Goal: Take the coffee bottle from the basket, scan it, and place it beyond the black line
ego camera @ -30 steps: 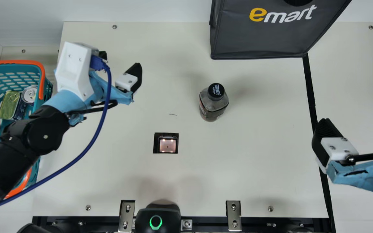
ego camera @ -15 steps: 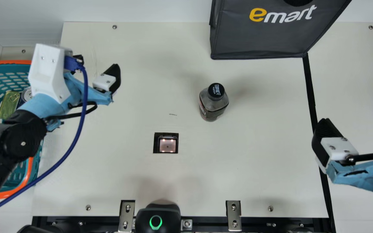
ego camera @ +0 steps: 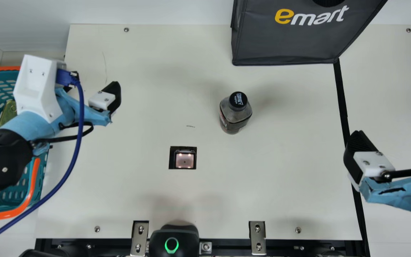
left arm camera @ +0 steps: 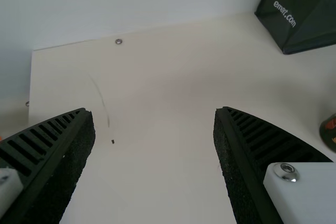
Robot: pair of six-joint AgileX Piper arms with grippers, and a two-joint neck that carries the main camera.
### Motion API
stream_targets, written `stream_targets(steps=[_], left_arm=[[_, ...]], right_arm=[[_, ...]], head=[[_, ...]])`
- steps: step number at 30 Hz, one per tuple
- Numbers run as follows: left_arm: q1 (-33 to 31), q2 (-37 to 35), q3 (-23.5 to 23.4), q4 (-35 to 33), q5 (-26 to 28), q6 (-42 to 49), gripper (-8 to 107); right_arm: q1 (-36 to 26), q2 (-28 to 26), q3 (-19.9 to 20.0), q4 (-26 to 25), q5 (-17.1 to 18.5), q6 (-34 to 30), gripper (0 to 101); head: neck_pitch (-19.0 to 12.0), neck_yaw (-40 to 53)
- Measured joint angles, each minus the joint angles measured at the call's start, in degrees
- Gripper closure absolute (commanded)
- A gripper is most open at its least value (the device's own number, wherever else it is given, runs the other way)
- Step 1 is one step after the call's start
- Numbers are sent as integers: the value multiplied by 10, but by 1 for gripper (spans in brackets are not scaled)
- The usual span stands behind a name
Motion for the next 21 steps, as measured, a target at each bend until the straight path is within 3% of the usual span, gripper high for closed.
stream_targets(steps=[21], left_arm=[[78, -56, 29, -4, 53, 30, 9]], right_arm=[[0, 0, 0, 0, 0, 0, 10]], head=[[0, 0]])
